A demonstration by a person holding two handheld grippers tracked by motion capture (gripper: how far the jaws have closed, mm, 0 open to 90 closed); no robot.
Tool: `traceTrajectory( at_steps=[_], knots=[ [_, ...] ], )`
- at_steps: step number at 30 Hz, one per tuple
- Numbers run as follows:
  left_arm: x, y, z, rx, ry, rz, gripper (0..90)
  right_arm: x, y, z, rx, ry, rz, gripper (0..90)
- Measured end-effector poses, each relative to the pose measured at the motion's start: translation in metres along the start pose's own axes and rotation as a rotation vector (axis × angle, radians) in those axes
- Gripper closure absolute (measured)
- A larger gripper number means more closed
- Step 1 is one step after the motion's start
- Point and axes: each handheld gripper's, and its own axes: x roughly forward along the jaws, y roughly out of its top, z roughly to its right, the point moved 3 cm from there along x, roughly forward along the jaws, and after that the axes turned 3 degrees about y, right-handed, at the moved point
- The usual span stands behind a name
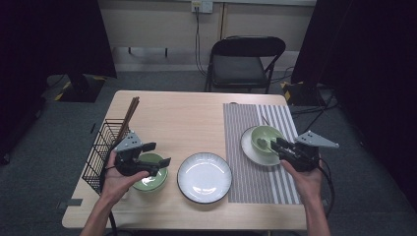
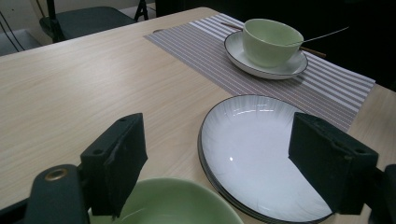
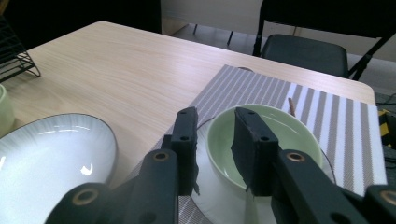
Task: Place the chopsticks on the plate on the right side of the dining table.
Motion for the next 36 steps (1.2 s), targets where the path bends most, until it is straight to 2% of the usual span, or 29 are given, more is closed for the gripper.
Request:
traceTrajectory(
  at_steps=[5,9,13,14,15,16,17,19,24,30,31,36],
  knots=[
    [-0.006,-0.002,-0.002,0.004,0.01,0.0,21.8,0.003,0.001,-0.01,0.012,0.035,-0.006,65.9],
    [-0.016,-0.001,-0.008,0.016,0.033,-0.006,22.2,0.005,0.0,-0.018,-0.003,0.04,-0.005,65.9],
    [-0.025,0.002,-0.011,0.004,0.048,0.006,22.1,0.006,-0.002,-0.026,-0.024,0.05,-0.008,65.8],
    [-0.031,0.005,-0.009,-0.025,0.055,0.011,22.1,0.005,-0.003,-0.029,-0.027,0.05,-0.009,65.7],
    [-0.035,0.007,-0.006,-0.027,0.056,0.017,22.1,0.005,-0.003,-0.032,-0.031,0.058,-0.009,65.6],
    [-0.039,0.011,-0.002,-0.014,0.066,0.028,22.1,0.005,-0.003,-0.034,-0.041,0.058,-0.011,65.5],
    [-0.042,0.015,0.0,0.021,0.073,0.016,21.8,0.005,-0.003,-0.037,-0.056,0.055,-0.015,65.1],
    [-0.044,0.02,-0.002,0.018,0.066,0.022,20.7,0.005,-0.002,-0.04,-0.057,0.065,-0.016,64.5],
    [-0.054,0.025,-0.018,-0.012,0.092,0.059,22.0,0.008,-0.004,-0.048,-0.061,0.087,-0.016,64.1],
    [-0.067,0.029,-0.04,-0.019,0.125,0.076,25.3,0.012,-0.007,-0.054,-0.062,0.107,-0.015,63.7],
    [-0.069,0.03,-0.045,-0.032,0.133,0.071,26.4,0.013,-0.008,-0.055,-0.064,0.108,-0.019,63.7],
    [-0.074,0.035,-0.066,-0.036,0.15,0.067,28.5,0.016,-0.014,-0.063,-0.07,0.12,-0.032,62.6]
  ],
)
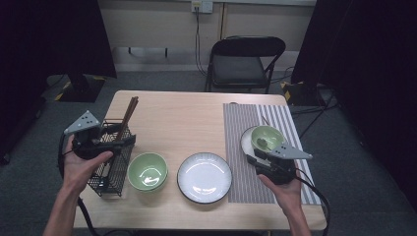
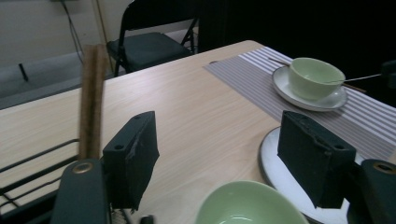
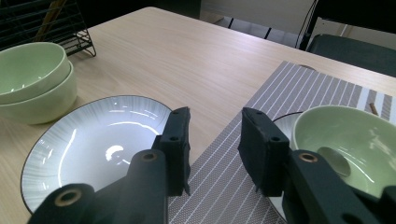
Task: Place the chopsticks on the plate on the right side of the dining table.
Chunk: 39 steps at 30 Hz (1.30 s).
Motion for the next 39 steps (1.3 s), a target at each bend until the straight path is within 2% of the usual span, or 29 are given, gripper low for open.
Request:
traceTrajectory(
  at_steps=[5,7,11,13,15,17,20,23,25,29,33,39],
  knots=[
    [0.004,0.004,-0.016,-0.005,0.005,-0.009,27.8,0.005,-0.006,-0.005,0.005,0.023,-0.001,62.4],
    [0.008,0.005,-0.024,-0.005,0.026,-0.007,28.3,0.009,-0.01,-0.006,0.007,0.035,-0.011,62.4],
    [0.019,0.004,-0.036,-0.009,0.042,-0.034,29.4,0.013,-0.016,-0.006,0.012,0.035,-0.029,61.9],
    [0.024,0.003,-0.043,-0.011,0.056,-0.042,32.5,0.015,-0.017,-0.007,-0.001,0.035,-0.04,61.4],
    [0.028,0.002,-0.049,-0.031,0.044,-0.05,37.3,0.016,-0.016,-0.01,-0.004,0.044,-0.032,61.5],
    [0.032,0.001,-0.052,-0.027,0.048,-0.057,41.6,0.017,-0.016,-0.011,-0.002,0.046,-0.031,61.4],
    [0.038,-0.002,-0.059,-0.029,0.051,-0.07,49.6,0.022,-0.022,-0.011,0.008,0.054,-0.057,61.5],
    [0.043,-0.004,-0.065,-0.046,0.04,-0.066,54.0,0.025,-0.023,-0.014,0.006,0.065,-0.059,61.3],
    [0.046,-0.005,-0.069,-0.057,0.049,-0.076,57.0,0.028,-0.025,-0.015,0.004,0.072,-0.064,60.8],
    [0.05,-0.005,-0.071,-0.067,0.03,-0.065,60.6,0.033,-0.029,-0.016,0.005,0.08,-0.082,60.4],
    [0.057,-0.007,-0.07,-0.052,0.015,-0.092,65.1,0.033,-0.028,-0.017,0.009,0.089,-0.077,60.2],
    [0.062,-0.006,-0.072,-0.048,0.029,-0.121,59.7,0.034,-0.029,-0.017,0.005,0.095,-0.084,59.9]
  ],
)
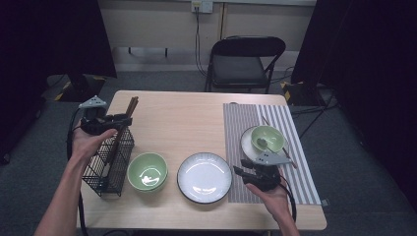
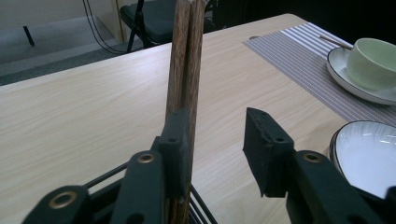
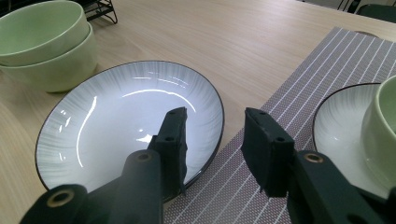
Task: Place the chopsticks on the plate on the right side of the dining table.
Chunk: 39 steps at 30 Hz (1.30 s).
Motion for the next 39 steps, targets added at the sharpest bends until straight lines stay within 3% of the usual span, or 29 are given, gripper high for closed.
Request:
traceTrajectory(
  at_steps=[6,17,21,30,32,34,39],
  knots=[
    [0.004,0.005,0.0,0.022,0.002,-0.028,60.9,0.001,0.0,0.0,-0.001,0.003,-0.003,59.9],
    [0.01,0.005,-0.001,0.013,0.003,-0.052,61.7,0.0,0.0,0.0,-0.003,0.01,0.0,60.3],
    [0.013,0.004,0.001,0.032,0.004,-0.071,60.9,0.0,0.001,0.0,-0.003,0.014,0.001,60.2],
    [0.008,0.004,0.005,0.011,-0.048,-0.065,70.7,0.001,0.0,0.0,-0.001,0.008,-0.004,60.1],
    [0.007,0.004,0.005,0.036,-0.04,-0.072,72.3,0.001,0.0,0.0,0.0,0.008,-0.003,59.9],
    [0.006,0.004,0.006,0.02,-0.042,-0.069,73.4,0.001,0.0,0.0,-0.002,0.007,-0.004,59.9],
    [0.007,0.004,0.007,0.053,-0.036,-0.078,71.4,0.001,0.001,0.0,-0.002,0.007,-0.001,59.9]
  ],
)
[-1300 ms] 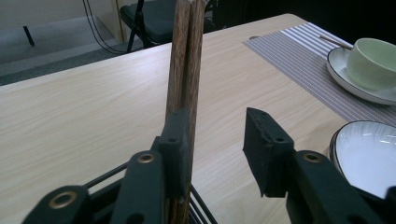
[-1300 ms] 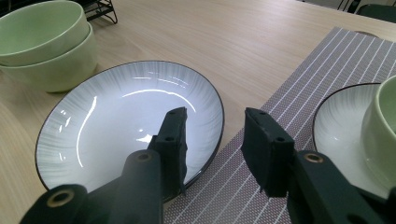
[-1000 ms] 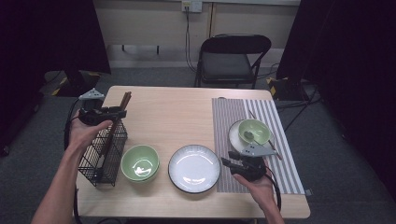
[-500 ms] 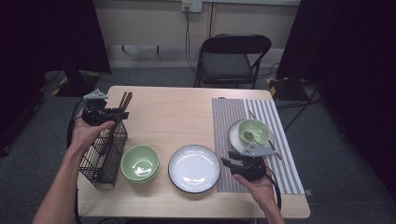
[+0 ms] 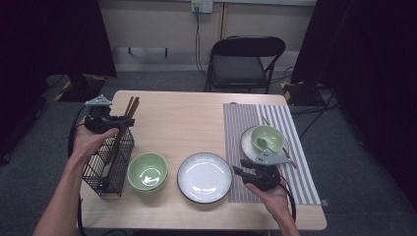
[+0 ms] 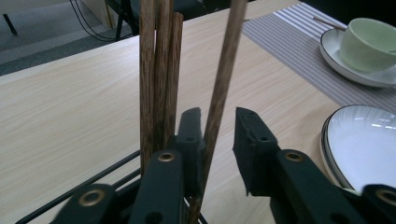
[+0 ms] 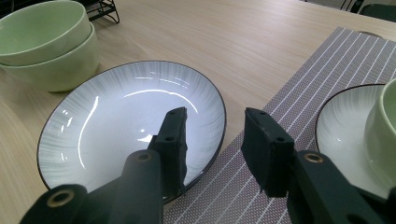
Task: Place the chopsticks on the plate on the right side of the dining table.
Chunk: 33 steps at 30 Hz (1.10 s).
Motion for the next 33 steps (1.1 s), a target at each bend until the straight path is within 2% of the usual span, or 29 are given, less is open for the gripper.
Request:
traceTrajectory(
  at_steps=[3,4,7,11,16,19,24,33],
  knots=[
    [0.001,-0.001,0.0,-0.002,0.011,-0.002,73.0,0.0,0.0,0.0,-0.001,-0.001,-0.001,59.9],
    [0.001,-0.001,0.0,0.009,0.012,0.0,74.8,0.0,0.0,0.0,-0.001,0.0,0.001,59.9],
    [-0.001,-0.001,-0.001,0.006,0.013,0.006,81.3,-0.001,0.0,0.001,0.003,-0.002,0.004,59.9],
    [-0.004,0.0,0.001,0.021,0.016,0.012,82.0,-0.001,0.0,0.0,0.002,-0.002,0.002,60.0],
    [-0.009,0.001,0.001,-0.002,0.002,0.058,82.5,-0.002,0.0,0.0,0.002,-0.003,0.003,59.9],
    [-0.012,0.002,0.0,0.007,0.013,0.06,82.8,-0.002,0.001,0.001,0.006,-0.002,0.007,59.8],
    [-0.021,0.002,-0.003,-0.009,0.026,0.109,83.7,-0.002,0.001,0.001,0.007,-0.002,0.007,59.7],
    [-0.033,0.002,-0.008,-0.032,0.035,0.159,85.1,-0.001,0.001,0.001,0.008,0.002,0.005,59.5]
  ],
)
